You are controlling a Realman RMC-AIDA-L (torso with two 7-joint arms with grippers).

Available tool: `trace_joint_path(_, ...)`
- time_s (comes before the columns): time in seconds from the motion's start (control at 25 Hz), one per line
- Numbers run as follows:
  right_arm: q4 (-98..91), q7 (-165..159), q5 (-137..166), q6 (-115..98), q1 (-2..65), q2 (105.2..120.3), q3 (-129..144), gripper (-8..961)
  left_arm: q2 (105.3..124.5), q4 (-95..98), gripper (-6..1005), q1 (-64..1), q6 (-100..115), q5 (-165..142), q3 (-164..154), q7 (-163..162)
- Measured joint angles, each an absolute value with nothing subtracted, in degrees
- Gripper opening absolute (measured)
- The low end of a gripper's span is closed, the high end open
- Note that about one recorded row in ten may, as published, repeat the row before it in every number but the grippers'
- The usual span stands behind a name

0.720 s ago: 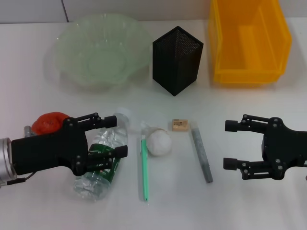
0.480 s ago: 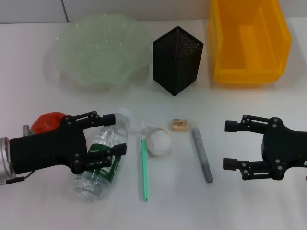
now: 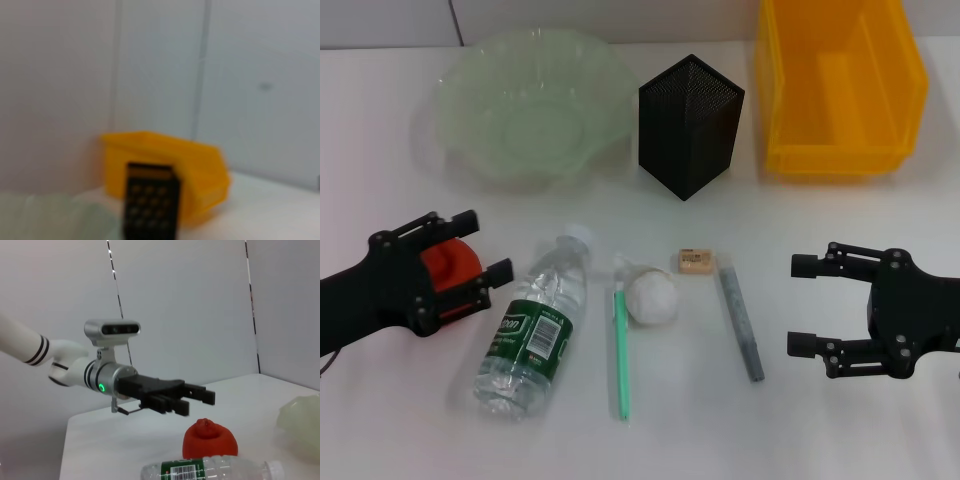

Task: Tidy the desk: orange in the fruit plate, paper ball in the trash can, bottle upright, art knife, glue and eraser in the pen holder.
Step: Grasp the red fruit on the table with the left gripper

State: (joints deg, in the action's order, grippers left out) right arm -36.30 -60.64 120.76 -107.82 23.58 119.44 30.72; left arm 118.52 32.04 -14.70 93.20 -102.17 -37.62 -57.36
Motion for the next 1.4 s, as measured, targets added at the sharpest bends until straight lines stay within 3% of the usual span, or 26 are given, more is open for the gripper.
trace_joint_path(1.2,-35.59,-60.64,120.94,-107.27,23.81,119.38,30.67,834,118.45,23.4,642,-14.69,77.52,-102.16,-29.71,-47.44)
trace_joint_path(1.4,-35.59,-60.64,120.87,-107.21,23.58,119.41,30.67,835,118.52,23.32,462,-14.69,76.75,-102.08,-29.47,-47.32)
